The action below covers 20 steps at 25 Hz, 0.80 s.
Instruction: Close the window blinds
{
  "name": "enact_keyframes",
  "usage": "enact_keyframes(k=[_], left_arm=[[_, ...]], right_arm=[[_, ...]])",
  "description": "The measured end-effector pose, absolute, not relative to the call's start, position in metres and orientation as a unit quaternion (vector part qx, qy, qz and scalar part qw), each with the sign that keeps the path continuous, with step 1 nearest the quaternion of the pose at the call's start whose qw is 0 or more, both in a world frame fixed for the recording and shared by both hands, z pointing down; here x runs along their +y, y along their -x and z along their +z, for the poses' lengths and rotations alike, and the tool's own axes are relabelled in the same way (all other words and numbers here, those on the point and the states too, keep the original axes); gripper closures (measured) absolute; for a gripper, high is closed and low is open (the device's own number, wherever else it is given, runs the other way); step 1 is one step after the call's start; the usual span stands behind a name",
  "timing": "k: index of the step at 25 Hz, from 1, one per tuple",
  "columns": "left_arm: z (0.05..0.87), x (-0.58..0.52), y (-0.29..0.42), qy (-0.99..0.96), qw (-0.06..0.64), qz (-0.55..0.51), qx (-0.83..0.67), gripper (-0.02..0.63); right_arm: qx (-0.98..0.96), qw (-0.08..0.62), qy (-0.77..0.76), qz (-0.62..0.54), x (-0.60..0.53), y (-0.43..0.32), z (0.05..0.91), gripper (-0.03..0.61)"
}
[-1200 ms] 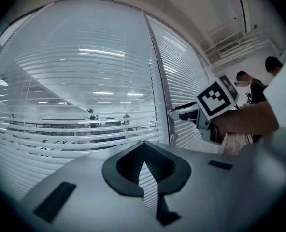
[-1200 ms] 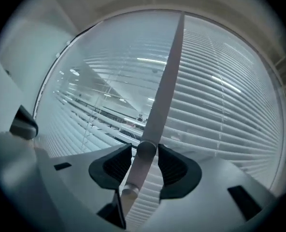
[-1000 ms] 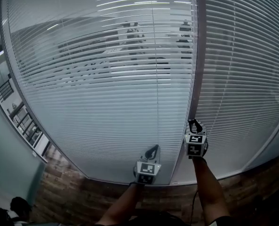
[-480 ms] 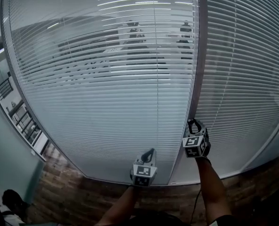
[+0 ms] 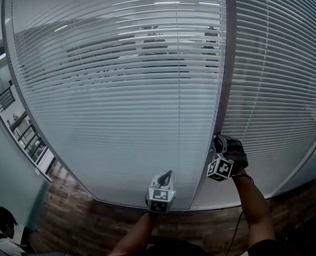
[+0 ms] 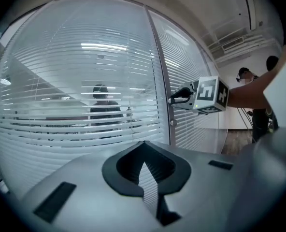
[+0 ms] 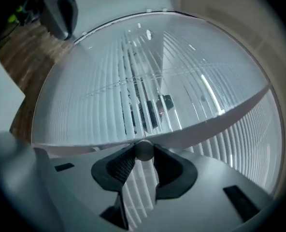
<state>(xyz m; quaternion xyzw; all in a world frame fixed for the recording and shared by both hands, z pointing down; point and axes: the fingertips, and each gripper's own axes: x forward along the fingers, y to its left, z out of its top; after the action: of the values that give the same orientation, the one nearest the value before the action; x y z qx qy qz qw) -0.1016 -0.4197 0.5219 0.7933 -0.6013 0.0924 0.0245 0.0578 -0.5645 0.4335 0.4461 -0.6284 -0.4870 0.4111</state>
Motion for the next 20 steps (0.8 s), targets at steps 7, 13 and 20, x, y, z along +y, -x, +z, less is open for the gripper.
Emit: enact_keyframes(k=[7, 13, 20], left_arm=[[0.524, -0.425, 0.098, -0.791, 0.013, 0.085, -0.605, 0.612], [0.525, -0.419, 0.093, -0.796, 0.019, 0.094, -0.598, 0.612], [0.528, -0.413, 0.084, -0.801, 0.039, 0.103, -0.589, 0.612]], right_arm=[[-0.562, 0.466, -0.391, -0.561, -0.567, -0.056, 0.438, 0.453], [-0.655, 0.386, -0.462, -0.458, -0.565, -0.062, 0.435, 0.446], [-0.805, 0.145, -0.565, -0.108, -0.553, -0.065, 0.429, 0.405]])
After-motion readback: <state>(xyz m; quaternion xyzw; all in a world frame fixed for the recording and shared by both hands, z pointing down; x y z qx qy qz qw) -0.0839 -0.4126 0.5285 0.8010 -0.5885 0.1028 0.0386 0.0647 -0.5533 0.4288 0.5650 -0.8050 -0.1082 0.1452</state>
